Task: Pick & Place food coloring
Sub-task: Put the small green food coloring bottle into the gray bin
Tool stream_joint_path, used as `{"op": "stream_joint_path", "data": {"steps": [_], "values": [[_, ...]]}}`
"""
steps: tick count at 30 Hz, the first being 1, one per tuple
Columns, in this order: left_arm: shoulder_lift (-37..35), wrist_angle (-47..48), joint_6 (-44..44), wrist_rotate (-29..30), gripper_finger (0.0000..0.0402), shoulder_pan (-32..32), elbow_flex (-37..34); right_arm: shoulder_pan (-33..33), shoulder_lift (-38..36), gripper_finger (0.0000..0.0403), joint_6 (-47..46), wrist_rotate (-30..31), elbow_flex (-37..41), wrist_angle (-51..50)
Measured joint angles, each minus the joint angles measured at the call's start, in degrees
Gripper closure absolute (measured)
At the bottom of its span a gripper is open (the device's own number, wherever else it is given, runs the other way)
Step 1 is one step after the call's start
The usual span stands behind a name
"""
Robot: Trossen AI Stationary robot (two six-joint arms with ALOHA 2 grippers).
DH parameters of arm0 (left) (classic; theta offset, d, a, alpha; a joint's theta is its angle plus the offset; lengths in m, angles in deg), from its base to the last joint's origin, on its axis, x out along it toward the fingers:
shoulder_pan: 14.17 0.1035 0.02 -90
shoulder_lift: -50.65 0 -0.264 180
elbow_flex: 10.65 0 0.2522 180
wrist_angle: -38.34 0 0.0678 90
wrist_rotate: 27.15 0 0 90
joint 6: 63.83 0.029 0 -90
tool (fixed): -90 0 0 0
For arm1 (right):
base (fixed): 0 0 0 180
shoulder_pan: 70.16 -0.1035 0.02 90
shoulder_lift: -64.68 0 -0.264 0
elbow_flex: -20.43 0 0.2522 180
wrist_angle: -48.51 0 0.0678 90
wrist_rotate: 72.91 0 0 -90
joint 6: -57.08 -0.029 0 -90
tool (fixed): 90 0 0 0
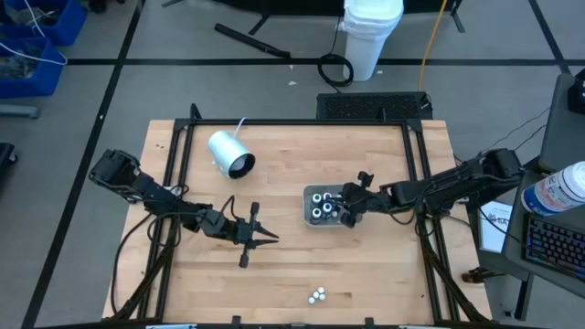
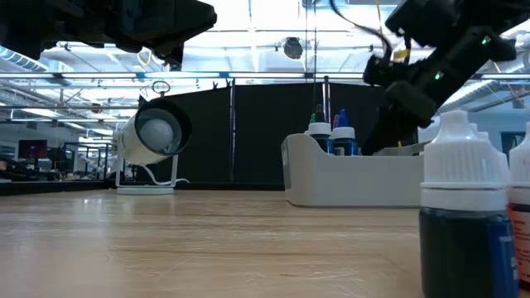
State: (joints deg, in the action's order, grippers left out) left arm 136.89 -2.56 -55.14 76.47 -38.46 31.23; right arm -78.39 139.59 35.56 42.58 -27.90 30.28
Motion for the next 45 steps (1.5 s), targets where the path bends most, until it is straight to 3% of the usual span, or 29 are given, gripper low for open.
{"op": "stream_joint_path", "data": {"steps": [9, 15, 19, 36, 45], "values": [[0.0, 0.0, -0.2, 0.0, 0.0355, 0.0, 0.0, 0.4, 4.6, 0.0345, 0.6, 1.7, -0.9, 0.0], [0.0, 0.0, 0.0, 0.0, 0.0355, 0.0, 0.0, 1.2, 4.5, 0.0346, 0.2, 1.3, -1.0, -0.5], [0.0, 0.0, -0.2, 0.0, 0.0355, 0.0, 0.0, 1.2, 4.5, 0.0346, 2.0, -3.0, -1.0, 0.2], [0.0, 0.0, -0.2, 0.0, 0.0355, 0.0, 0.0, 1.2, 4.5, 0.0341, 4.2, -3.1, -1.0, 0.0], [0.0, 0.0, -1.6, 0.0, 0.0355, 0.0, 0.0, 1.2, 4.5, 0.0316, 4.4, -3.1, -1.0, 0.0]]}}
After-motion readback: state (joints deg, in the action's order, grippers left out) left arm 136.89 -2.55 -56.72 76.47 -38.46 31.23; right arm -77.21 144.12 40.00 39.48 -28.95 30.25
